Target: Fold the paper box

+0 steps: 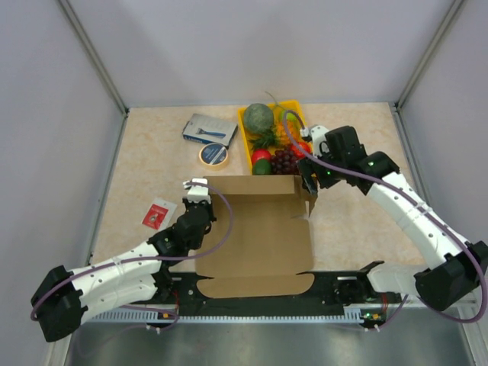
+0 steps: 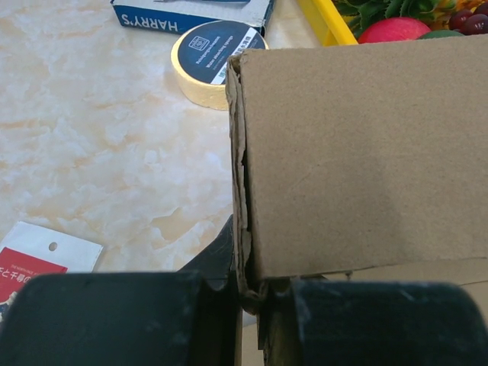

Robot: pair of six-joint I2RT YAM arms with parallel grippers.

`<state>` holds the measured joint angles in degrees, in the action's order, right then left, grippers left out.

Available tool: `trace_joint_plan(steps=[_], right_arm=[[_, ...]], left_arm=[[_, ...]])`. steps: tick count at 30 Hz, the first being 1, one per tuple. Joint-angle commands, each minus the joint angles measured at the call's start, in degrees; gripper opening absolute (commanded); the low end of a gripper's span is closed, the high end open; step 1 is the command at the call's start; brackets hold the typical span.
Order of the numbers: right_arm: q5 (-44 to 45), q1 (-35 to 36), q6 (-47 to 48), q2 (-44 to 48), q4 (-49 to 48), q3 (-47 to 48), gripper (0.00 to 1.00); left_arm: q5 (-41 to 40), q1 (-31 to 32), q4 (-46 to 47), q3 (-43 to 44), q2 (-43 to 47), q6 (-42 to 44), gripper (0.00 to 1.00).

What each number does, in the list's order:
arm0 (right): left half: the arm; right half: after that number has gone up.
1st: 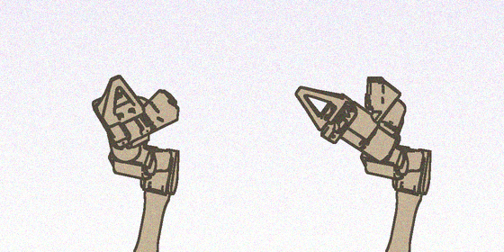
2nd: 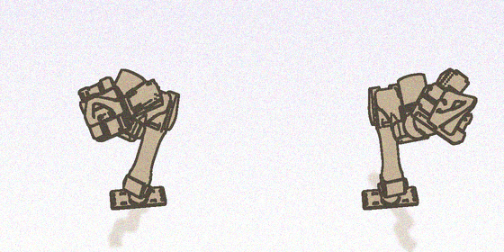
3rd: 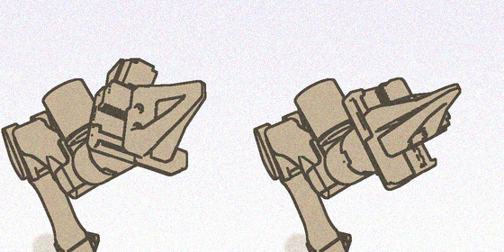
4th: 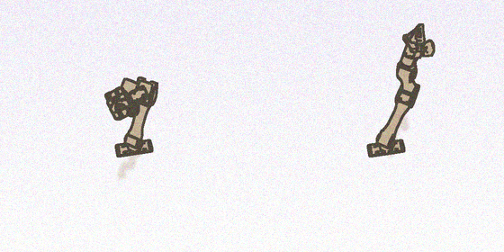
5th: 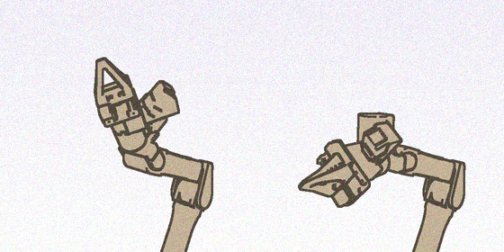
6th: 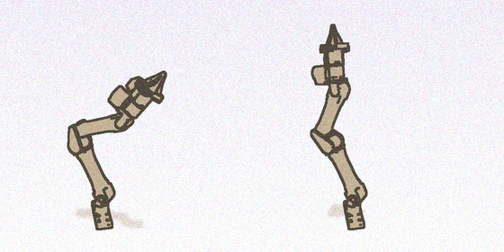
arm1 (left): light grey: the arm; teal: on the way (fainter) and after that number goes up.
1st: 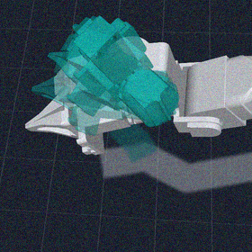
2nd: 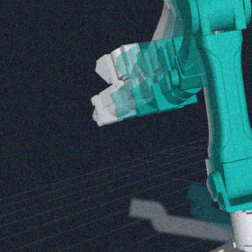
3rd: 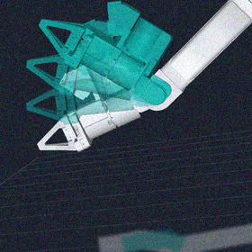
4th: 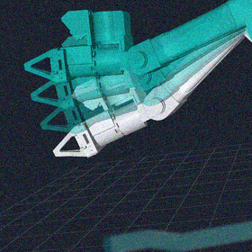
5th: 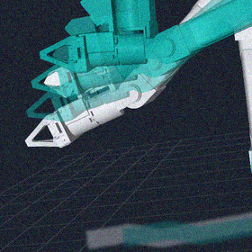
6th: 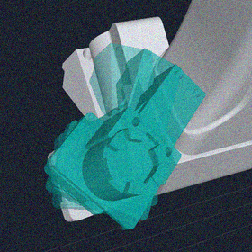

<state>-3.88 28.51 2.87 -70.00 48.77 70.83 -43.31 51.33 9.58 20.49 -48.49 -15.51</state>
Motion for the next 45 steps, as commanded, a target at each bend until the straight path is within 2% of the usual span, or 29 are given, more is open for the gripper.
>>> trace_joint_plan(steps=[1,4,8,9,11,13,14,17,23,25,26,27,32,37,38,42,45], right_arm=[[0.98,1.8,5.56,-1.72,-2.28,3.26,0.73],[0.55,2.43,7.23,-2.68,-3.6,2.56,0.66],[-2.18,3.21,5.04,-3.65,-3.51,2.21,0.44],[-2.1,3.48,3.3,-3.48,-3.42,1.86,0.38],[-3.76,3.92,1.0,-3.22,-2.81,0.81,0.34],[-4.47,4.01,-3.82,-2.95,-2.63,-0.07,0.24],[-5.17,4.09,-5.76,-3.13,-2.46,-0.25,0.12],[-7.11,4.1,-13.05,-3.04,-2.37,-0.69,0.0],[-2.46,4.18,-24.48,-3.39,-0.53,0.36,0.03],[-0.35,4.27,-28.26,-3.92,0.79,1.94,0.14],[-1.04,4.44,-28.88,-3.92,0.71,2.12,0.32],[-1.91,4.62,-29.15,-3.92,0.8,2.03,0.39],[-3.94,4.71,-26.43,-0.33,0.18,-1.56,0.5],[-7.79,4.71,-20.46,7.4,-5.34,-8.77,0.55],[-8.94,4.71,-19.41,10.64,-8.14,-9.73,0.59],[-14.03,4.71,-14.58,18.13,-16.58,-17.8,0.65],[-19.23,4.71,-12.46,21.83,-26.84,-24.74,0.7]], left_arm=[[1.65,-0.18,3.51,-0.1,0.68,1.97,0.0],[1.56,-0.18,3.42,0.07,0.76,2.32,0.0],[1.47,-0.18,2.9,0.25,1.11,2.15,0.0],[1.47,-0.18,2.64,0.25,1.12,1.54,0.0],[1.82,-0.09,2.37,0.51,0.94,0.57,0.0],[2.88,-0.18,1.84,0.86,0.42,-0.75,0.0],[3.31,-0.18,1.49,1.13,0.24,-1.62,0.0],[4.72,-0.18,0.52,2.27,-1.34,-2.94,0.0],[6.92,-0.09,-0.53,3.59,-3.1,-4.53,0.0],[6.84,-0.09,-0.53,3.5,-3.02,-4.79,0.0],[6.49,-0.09,-0.62,3.33,-3.01,-5.32,0.0],[6.48,-0.09,-0.62,3.24,-2.93,-5.5,0.0],[6.04,0.0,-0.8,2.71,-3.28,-6.29,0.0],[6.13,-0.09,0.26,2.1,-3.8,-6.47,0.0],[6.13,0.0,0.35,2.18,-3.98,-6.47,0.0],[6.57,0.0,0.35,2.89,-5.12,-6.2,0.0],[6.66,0.0,0.35,3.15,-5.21,-6.11,0.0]])
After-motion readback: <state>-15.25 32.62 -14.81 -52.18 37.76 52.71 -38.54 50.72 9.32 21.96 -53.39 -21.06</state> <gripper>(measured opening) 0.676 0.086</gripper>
